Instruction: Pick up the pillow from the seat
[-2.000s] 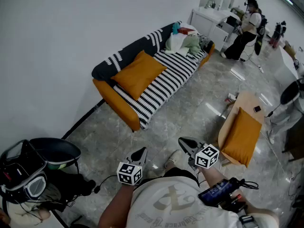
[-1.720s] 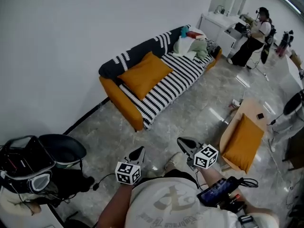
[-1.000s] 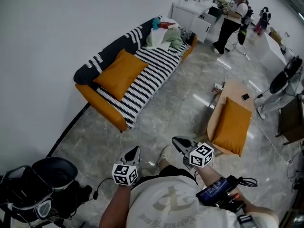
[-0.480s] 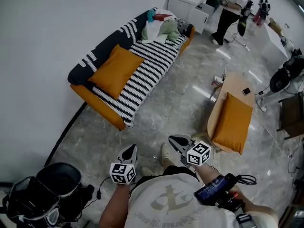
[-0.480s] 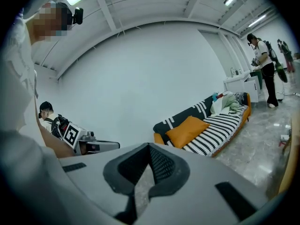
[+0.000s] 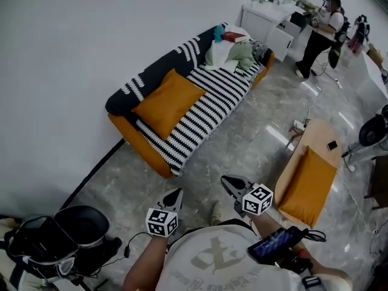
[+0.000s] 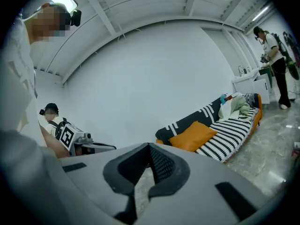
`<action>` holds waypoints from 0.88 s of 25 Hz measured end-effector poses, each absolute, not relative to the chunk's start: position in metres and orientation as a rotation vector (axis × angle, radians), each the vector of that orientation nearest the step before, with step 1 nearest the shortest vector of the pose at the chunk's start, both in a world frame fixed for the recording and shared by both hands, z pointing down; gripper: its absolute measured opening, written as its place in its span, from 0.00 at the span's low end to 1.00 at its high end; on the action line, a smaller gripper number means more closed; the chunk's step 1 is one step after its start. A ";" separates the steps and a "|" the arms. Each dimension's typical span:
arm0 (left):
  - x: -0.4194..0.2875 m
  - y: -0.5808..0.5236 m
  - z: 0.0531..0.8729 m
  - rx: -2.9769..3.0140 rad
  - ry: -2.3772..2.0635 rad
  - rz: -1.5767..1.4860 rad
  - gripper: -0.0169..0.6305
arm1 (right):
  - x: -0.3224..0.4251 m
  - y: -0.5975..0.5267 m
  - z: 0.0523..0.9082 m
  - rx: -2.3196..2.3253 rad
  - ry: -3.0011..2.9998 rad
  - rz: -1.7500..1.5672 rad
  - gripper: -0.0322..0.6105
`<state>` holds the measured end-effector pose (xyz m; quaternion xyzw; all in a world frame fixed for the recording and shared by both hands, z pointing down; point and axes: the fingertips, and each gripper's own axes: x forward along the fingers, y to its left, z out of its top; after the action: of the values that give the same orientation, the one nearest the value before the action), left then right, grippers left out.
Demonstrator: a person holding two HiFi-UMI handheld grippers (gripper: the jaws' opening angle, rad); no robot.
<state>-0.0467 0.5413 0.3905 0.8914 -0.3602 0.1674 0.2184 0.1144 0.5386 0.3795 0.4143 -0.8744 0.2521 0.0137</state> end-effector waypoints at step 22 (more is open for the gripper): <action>0.015 0.449 0.381 2.402 -1.181 0.439 0.04 | 0.190 0.436 0.376 1.192 -2.804 0.794 0.07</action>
<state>0.0152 0.4493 0.3806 0.8652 -0.4254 0.1580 0.2132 0.1903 0.4358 0.3763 0.3785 -0.8906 0.2521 -0.0034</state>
